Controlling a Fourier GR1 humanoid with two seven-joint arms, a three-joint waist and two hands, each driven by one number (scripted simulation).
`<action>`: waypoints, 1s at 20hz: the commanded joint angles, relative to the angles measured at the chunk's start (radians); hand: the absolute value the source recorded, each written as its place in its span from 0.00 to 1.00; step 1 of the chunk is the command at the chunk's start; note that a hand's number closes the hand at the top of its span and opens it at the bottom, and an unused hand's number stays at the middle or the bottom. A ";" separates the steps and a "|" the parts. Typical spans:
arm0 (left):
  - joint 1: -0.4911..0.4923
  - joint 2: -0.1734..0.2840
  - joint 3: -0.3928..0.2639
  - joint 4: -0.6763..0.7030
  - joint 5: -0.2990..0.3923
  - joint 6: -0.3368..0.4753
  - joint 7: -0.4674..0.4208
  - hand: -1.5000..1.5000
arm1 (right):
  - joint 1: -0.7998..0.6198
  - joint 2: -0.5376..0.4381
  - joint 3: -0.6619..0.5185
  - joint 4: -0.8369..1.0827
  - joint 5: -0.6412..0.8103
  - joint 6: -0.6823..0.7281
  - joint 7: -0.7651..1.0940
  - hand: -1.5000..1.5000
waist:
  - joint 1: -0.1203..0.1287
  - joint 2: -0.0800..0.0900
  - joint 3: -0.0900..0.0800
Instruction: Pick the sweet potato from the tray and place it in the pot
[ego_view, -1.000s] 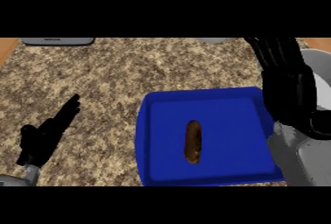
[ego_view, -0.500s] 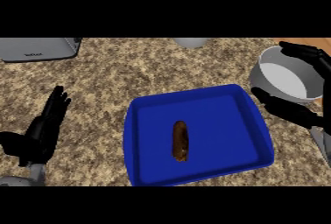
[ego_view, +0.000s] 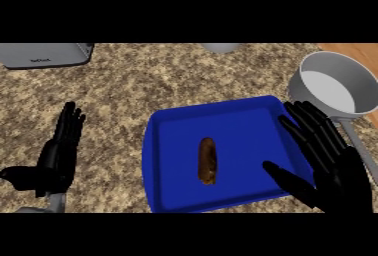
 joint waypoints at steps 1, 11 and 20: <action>0.033 -0.018 -0.002 0.007 -0.016 0.017 -0.040 0.50 | 0.123 0.026 0.076 -0.007 0.228 0.049 0.160 0.00 | -0.009 0.004 -0.003; 0.009 -0.042 -0.050 -0.018 -0.044 0.015 -0.047 0.50 | 0.188 0.181 0.233 -0.001 0.611 0.509 0.651 0.00 | 0.048 0.022 -0.001; -0.023 -0.074 -0.064 0.006 -0.065 0.009 -0.048 0.50 | 0.038 0.563 0.497 0.185 0.847 0.845 1.099 0.00 | 0.102 0.036 0.009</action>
